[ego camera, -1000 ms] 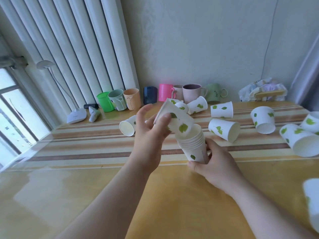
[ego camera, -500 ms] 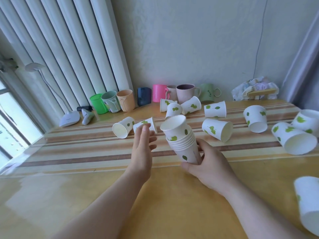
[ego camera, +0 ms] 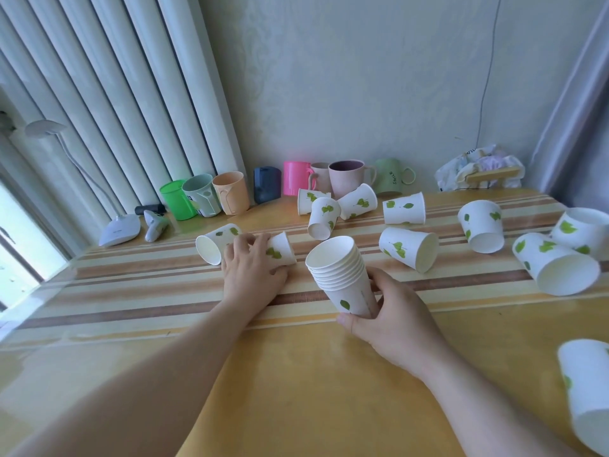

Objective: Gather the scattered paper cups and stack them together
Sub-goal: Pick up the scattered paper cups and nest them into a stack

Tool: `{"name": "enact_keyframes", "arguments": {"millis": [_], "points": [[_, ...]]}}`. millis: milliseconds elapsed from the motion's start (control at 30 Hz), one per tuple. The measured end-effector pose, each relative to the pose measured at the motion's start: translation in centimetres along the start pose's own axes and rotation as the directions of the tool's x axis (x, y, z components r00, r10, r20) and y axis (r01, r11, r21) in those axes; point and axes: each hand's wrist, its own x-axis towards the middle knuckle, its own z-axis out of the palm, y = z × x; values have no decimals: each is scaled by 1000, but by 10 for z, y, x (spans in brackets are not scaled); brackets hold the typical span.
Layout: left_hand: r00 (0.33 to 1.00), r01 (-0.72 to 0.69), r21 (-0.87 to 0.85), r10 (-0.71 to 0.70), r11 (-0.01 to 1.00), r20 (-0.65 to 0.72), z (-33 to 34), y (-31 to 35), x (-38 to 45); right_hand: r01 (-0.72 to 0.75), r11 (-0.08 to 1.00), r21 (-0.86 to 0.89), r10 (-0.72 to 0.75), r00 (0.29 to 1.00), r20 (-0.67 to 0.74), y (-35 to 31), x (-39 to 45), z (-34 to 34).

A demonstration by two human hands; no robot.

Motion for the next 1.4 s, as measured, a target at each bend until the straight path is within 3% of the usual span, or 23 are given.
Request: {"name": "enact_keyframes", "arguments": {"millis": [200, 300, 367, 433, 533, 600, 767, 1033, 1133, 1200, 1267, 1333, 1400], "points": [[983, -134, -60, 124, 989, -138, -4, -5, -21, -3, 1000, 0, 3, 1000, 3, -2, -1, -1], [994, -21, -329, -16, 944, -108, -16, 5, -36, -7, 1000, -3, 7, 1000, 4, -3, -1, -1], [990, 120, -655, -141, 746, 22, -32, 20, -43, -13, 1000, 3, 13, 1000, 6, -4, -2, -1], [982, 164, -853, -168, 495, 92, -46, 33, -45, -15, 1000, 1, 15, 1000, 7, -3, -2, -1], [986, 138, -954, -125, 264, 108, -62, 52, -43, -7, 1000, -2, 7, 1000, 12, -2, -2, 0], [992, 122, -975, -53, 186, 114, -69, 65, -45, -7, 1000, -5, 8, 1000, 13, -3, -2, -1], [990, 85, -956, 82, 280, 112, -65, 78, -60, -13, 1000, 9, 13, 1000, 9, -6, -3, -3], [978, 137, -930, 103, 341, 182, -53, 61, -75, -7, 1000, 5, 7, 1000, 10, -4, -2, -2], [992, 124, -929, -7, 349, 129, -52, 45, -71, -14, 1000, -4, 15, 1000, 11, -3, -2, -2], [976, 146, -873, -211, 465, 51, -47, 29, -59, -21, 1000, 0, 21, 1000, 16, -3, -2, -2], [940, 222, -703, -340, 676, -30, -42, 13, -47, -20, 1000, 3, 20, 1000, 19, -3, -1, -2], [935, 269, -523, -349, 809, -59, -37, 1, -36, -17, 1000, 12, 17, 1000, 17, -4, -2, -2], [948, 290, -392, -317, 873, -4, -32, -9, -23, -14, 1000, 13, 14, 1000, 16, -4, -1, -1]]}}
